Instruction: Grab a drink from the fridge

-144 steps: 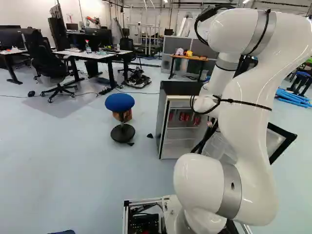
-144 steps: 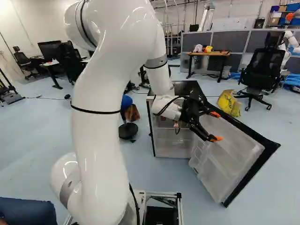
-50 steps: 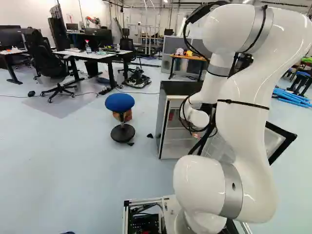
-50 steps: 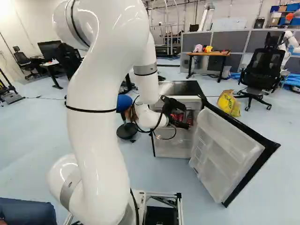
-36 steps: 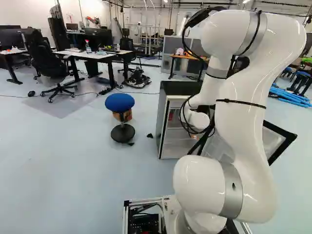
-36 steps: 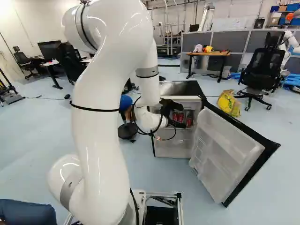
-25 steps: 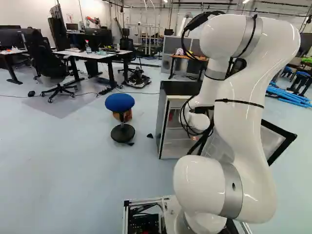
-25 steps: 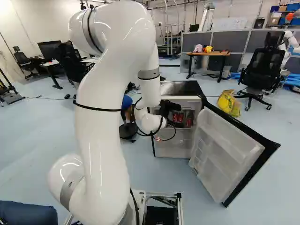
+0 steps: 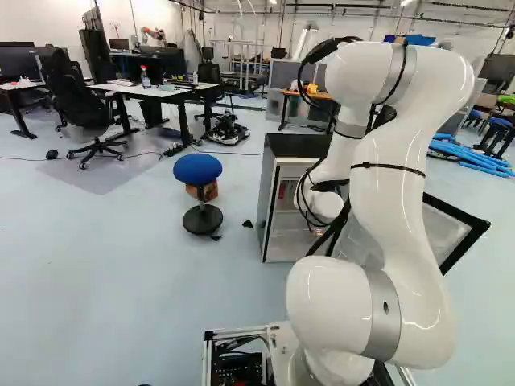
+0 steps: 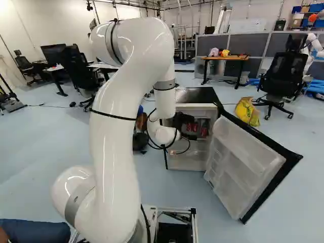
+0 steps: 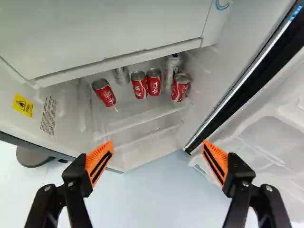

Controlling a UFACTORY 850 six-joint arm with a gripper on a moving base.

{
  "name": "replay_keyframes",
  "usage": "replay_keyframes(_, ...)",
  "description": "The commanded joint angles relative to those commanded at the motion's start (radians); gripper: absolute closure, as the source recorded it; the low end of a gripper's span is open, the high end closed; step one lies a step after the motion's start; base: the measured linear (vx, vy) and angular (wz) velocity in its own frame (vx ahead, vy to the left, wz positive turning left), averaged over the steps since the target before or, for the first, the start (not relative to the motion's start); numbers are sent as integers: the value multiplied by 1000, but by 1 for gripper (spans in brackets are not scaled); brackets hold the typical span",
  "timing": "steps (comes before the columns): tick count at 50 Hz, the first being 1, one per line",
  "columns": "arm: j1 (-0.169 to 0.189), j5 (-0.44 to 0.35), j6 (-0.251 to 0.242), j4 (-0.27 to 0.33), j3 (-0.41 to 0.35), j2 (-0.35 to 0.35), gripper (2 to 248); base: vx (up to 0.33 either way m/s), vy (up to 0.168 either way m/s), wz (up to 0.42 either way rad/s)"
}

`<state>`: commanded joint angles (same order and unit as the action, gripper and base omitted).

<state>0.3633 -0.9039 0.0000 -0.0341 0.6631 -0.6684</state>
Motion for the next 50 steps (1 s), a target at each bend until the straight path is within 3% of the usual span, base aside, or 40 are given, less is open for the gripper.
replay_keyframes(20,-7,-16,0,53,76,-93,3,0,0,0)
replay_keyframes(50,-26,-18,0,54,219,-243,3,0,0,0)
